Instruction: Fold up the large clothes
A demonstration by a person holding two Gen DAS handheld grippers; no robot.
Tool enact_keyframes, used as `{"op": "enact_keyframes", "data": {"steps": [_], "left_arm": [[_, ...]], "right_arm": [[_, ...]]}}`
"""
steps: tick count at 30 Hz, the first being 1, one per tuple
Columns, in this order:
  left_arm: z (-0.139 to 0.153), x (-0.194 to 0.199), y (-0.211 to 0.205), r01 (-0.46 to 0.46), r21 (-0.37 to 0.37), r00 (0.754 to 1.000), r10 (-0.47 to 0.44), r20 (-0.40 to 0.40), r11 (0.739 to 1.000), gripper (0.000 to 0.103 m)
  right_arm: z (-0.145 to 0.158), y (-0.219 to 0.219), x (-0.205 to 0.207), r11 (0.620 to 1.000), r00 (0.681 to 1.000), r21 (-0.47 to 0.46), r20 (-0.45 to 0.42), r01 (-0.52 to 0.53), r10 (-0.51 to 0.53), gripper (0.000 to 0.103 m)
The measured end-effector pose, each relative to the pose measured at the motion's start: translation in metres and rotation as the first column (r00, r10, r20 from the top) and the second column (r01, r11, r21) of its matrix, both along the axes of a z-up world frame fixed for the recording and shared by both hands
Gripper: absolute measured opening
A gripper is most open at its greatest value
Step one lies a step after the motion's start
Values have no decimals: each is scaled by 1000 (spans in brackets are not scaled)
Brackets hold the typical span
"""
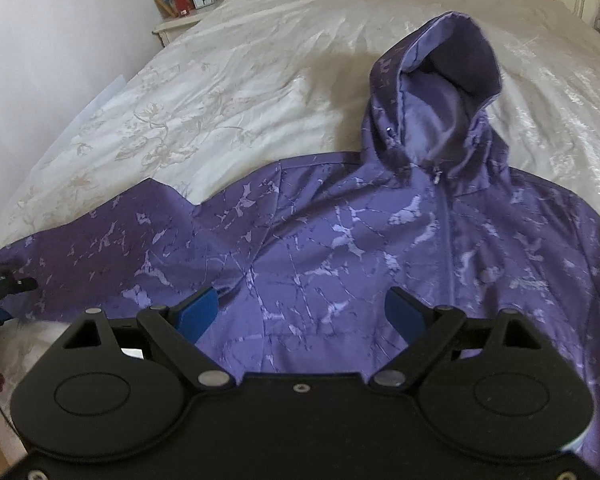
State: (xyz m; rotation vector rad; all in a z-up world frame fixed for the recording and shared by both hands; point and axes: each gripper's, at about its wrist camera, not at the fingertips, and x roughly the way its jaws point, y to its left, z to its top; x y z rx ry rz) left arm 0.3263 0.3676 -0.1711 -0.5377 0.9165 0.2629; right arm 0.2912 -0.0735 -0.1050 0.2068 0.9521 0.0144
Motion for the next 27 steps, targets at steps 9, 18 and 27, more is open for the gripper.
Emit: {"op": "enact_keyframes", "data": {"steps": [9, 18, 27], "left_arm": [[60, -25, -1, -2, -15, 977, 5, 215, 1000, 12], [150, -43, -55, 204, 101, 884, -228, 408, 974, 12], [186, -22, -147, 423, 122, 739, -420, 527, 898, 12]], "right_arm": [[-34, 27, 57, 1000, 999, -18, -30, -25, 25, 82], [-95, 66, 90, 987, 980, -39, -135, -153, 147, 20], [-82, 25, 88, 982, 977, 109, -129, -157, 171, 29]]}}
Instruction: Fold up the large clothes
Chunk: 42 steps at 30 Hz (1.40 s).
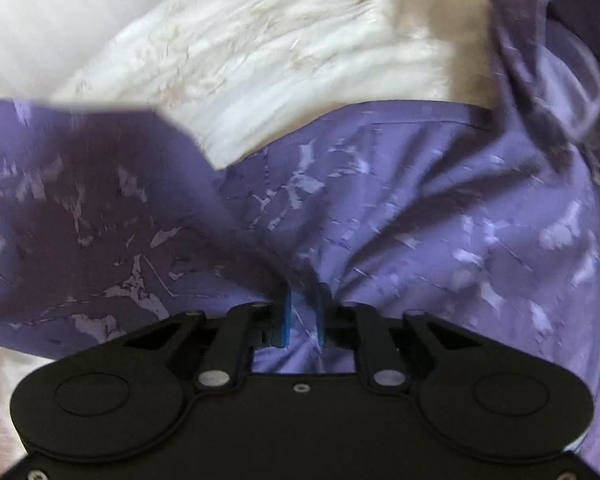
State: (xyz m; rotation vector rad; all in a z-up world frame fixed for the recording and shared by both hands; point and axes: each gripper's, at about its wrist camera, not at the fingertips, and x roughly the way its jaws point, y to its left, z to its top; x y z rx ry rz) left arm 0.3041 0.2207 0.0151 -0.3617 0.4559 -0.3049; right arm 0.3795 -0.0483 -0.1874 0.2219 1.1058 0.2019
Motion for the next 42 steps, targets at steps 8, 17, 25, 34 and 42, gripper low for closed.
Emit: {"op": "enact_keyframes", "data": {"steps": [8, 17, 25, 34, 42], "left_arm": [[-17, 11, -122, 259, -9, 966, -259, 7, 966, 12], [-112, 33, -262, 451, 34, 881, -439, -175, 892, 22], [-135, 26, -307, 571, 47, 806, -549, -221, 819, 73], [-140, -26, -269, 529, 270, 844, -464, -270, 804, 73], [-182, 33, -181, 225, 358, 912, -67, -404, 906, 73]], "right_arm": [[22, -82, -69, 995, 994, 20, 36, 101, -102, 34], [12, -183, -158, 958, 957, -8, -38, 287, -287, 36], [0, -234, -201, 923, 921, -15, -65, 383, -384, 57], [18, -252, -195, 905, 906, 42, 13, 423, -424, 65], [14, -253, -130, 927, 924, 15, 79, 374, -374, 69]]}}
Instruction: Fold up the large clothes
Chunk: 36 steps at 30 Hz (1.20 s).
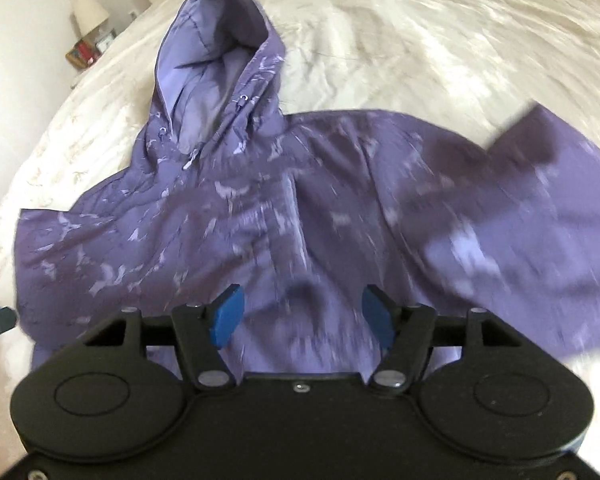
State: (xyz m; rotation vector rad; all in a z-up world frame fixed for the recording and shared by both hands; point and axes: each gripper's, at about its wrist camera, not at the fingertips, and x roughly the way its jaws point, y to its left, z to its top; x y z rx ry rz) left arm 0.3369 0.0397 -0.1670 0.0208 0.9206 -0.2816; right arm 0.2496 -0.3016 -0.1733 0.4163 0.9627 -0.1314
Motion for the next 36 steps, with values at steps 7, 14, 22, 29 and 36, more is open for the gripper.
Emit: {"op": "enact_keyframes", "data": {"steps": [7, 14, 22, 29, 36], "left_arm": [[-13, 12, 29, -97, 63, 994, 100, -37, 993, 73], [-15, 5, 49, -96, 87, 994, 99, -36, 992, 73], [-12, 20, 52, -77, 90, 997, 78, -9, 993, 72], [-30, 32, 49, 9, 136, 1000, -6, -16, 991, 40], [-37, 23, 44, 174, 88, 982, -180, 59, 981, 5]], "right_arm": [[-21, 13, 53, 998, 994, -10, -94, -66, 64, 38], [16, 4, 18, 994, 998, -108, -58, -18, 11, 14], [5, -14, -2, 994, 992, -86, -106, 65, -74, 42], [44, 23, 9, 986, 1000, -168, 7, 20, -19, 56], [74, 88, 42, 970, 974, -146, 81, -196, 210, 56]]}}
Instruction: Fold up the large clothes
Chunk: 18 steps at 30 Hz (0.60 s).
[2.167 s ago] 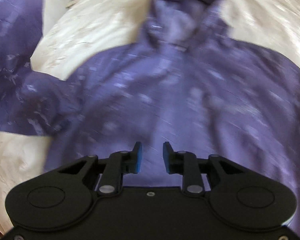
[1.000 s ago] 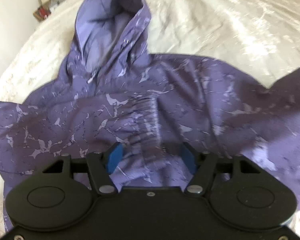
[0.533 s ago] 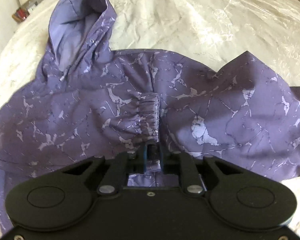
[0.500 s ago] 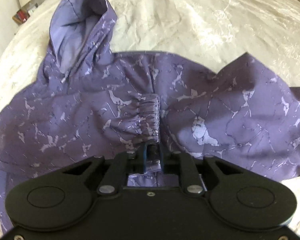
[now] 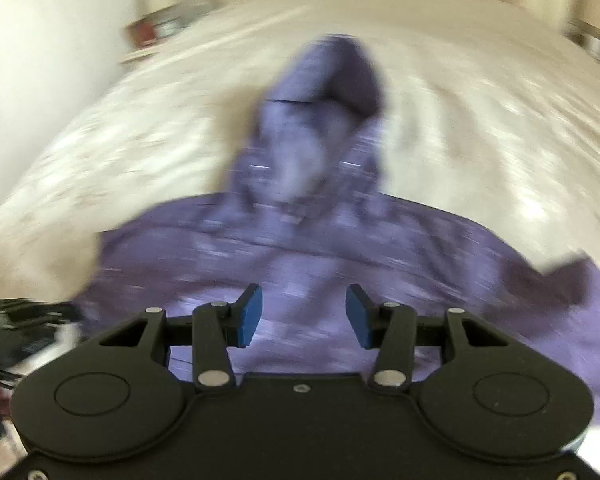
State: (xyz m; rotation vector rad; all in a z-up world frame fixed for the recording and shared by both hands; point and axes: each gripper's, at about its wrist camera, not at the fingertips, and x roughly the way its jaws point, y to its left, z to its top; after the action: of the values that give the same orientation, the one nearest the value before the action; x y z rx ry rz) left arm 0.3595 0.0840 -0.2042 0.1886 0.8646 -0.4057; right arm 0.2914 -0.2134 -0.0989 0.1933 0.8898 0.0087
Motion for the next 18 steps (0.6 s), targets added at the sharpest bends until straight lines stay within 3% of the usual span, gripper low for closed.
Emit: {"op": "enact_keyframes", "data": {"steps": [5, 9, 13, 18], "left_arm": [[-10, -16, 10, 74, 38, 997, -75, 20, 997, 4], [-9, -22, 11, 96, 37, 995, -97, 37, 995, 4], [-11, -25, 11, 76, 19, 995, -77, 55, 997, 4], [-15, -30, 14, 49, -8, 997, -49, 63, 999, 4]], "right_arm": [[8, 67, 54, 970, 970, 4, 12, -242, 242, 56], [4, 132, 103, 905, 905, -19, 17, -426, 426, 55], [-14, 185, 152, 838, 839, -47, -19, -543, 543, 55], [-45, 216, 190, 781, 779, -38, -123, -623, 615, 55]]}}
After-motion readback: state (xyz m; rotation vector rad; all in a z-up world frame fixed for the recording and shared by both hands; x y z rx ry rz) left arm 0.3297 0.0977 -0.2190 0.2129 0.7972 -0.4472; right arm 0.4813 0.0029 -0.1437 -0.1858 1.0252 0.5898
